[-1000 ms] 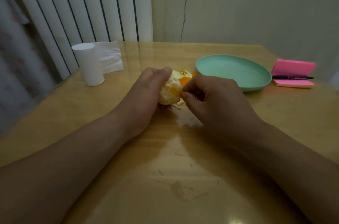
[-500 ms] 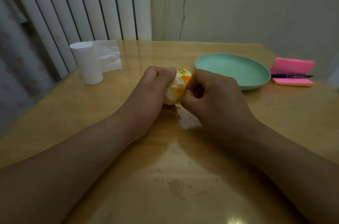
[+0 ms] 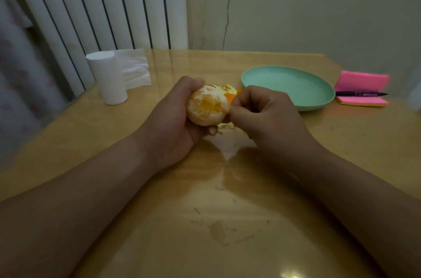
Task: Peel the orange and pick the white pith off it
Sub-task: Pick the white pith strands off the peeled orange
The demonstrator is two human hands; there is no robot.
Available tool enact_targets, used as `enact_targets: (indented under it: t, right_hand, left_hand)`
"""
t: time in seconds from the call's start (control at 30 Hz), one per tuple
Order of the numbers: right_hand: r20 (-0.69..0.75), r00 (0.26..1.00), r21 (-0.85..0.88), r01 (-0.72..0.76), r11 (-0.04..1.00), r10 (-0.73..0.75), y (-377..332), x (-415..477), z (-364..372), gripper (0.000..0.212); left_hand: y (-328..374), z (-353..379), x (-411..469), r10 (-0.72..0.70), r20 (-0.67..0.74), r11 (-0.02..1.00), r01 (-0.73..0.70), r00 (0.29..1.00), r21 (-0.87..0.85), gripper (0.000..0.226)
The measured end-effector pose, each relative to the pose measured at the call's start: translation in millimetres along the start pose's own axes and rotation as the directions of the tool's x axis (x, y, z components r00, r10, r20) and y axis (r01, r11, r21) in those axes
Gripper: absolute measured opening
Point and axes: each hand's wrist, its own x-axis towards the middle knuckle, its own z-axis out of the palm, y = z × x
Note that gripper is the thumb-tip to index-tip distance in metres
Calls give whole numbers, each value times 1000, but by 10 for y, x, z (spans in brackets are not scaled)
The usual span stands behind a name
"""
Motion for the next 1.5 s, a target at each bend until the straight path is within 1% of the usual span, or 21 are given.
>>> enact_targets:
  t: [0.1, 0.23, 0.4, 0.5, 0.6, 0.73, 0.83, 0.9, 0.97, 1.0, 1.03, 1.07, 1.1, 1.13, 1.2, 1.23, 1.3, 1.37, 1.4, 1.47, 1.5]
  right_hand:
    - [22, 999, 72, -27, 997, 25, 31, 15, 7, 11]
    - [-6, 999, 33, -49, 998, 49, 98, 44, 2, 15]
    - [-27, 999, -163, -23, 986, 19, 184, 73, -12, 11]
    - [48, 999, -376, 25, 926, -7, 209, 66, -2, 12]
    - [96, 995, -509, 76, 858, -32, 180, 58, -4, 19]
    - [130, 991, -574, 104, 812, -36, 133, 56, -31, 11]
    - [167, 985, -612, 137, 779, -42, 134, 56, -33, 18]
    - [158, 987, -635, 133, 761, -40, 113, 62, -26, 4]
    - [151, 987, -659, 138, 739, -49, 118, 74, -26, 15]
    - [143, 988, -664, 145, 734, -65, 112, 81, -31, 14]
    - [150, 986, -662, 153, 734, -70, 107, 91, -39, 7]
    - [170, 984, -656, 157, 738, -58, 96, 89, -38, 8]
    - [197, 980, -648, 156, 745, -33, 105, 82, -40, 18]
    - [218, 975, -635, 167, 754, -32, 105, 79, -39, 21]
    - [220, 974, -641, 182, 745, -49, 123, 80, -27, 10]
    - [220, 974, -637, 178, 750, -44, 138, 81, -22, 10]
    - [189, 981, -617, 158, 771, -50, 145, 97, -24, 16]
    - [166, 984, -588, 151, 795, -64, 139, 94, -33, 9]
    - [135, 986, -546, 159, 823, -101, 135, 88, -26, 13]
    - [58, 991, -466, 133, 875, -119, 138, 82, -22, 4]
    - [43, 993, -454, 120, 883, -113, 148, 78, -18, 14]
  left_hand:
    - [13, -30, -2, -26, 18, 999, 26, 1000, -40, 38]
    - [33, -74, 37, -60, -21, 992, 57, 998, -113, 46]
    - [50, -97, 43, -86, -62, 989, 78, 994, -129, 46]
    - [45, -91, 53, -79, -63, 992, 72, 995, -108, 50]
    - [32, -86, 64, -56, -74, 996, 50, 996, -71, 56]
    - [17, -78, 70, -27, -92, 999, 24, 995, -38, 56]
    - [9, -87, 88, -10, -113, 999, 6, 994, -32, 57]
    - [11, -96, 97, -8, -116, 999, 4, 993, -32, 57]
    - [14, -103, 97, -11, -118, 999, 7, 993, -35, 57]
    - [15, -104, 94, -11, -120, 999, 7, 993, -35, 56]
    - [15, -108, 93, -10, -121, 999, 6, 993, -34, 55]
    - [14, -112, 92, -10, -123, 999, 5, 992, -34, 54]
    - [13, -118, 93, -9, -122, 999, 5, 992, -33, 54]
    - [12, -120, 95, -9, -121, 999, 5, 993, -34, 54]
    - [8, -131, 103, -9, -117, 999, 5, 993, -39, 55]
    - [8, -133, 106, -9, -112, 999, 4, 994, -42, 55]
    - [7, -136, 107, -8, -105, 999, 4, 994, -42, 55]
    - [9, -137, 106, -7, -99, 999, 4, 995, -34, 52]
    - [11, -141, 108, -6, -97, 1000, 3, 995, -26, 48]
    - [11, -148, 113, 3, -84, 1000, -4, 996, -9, 39]
    - [9, -146, 113, 7, -76, 1000, -7, 997, -4, 34]
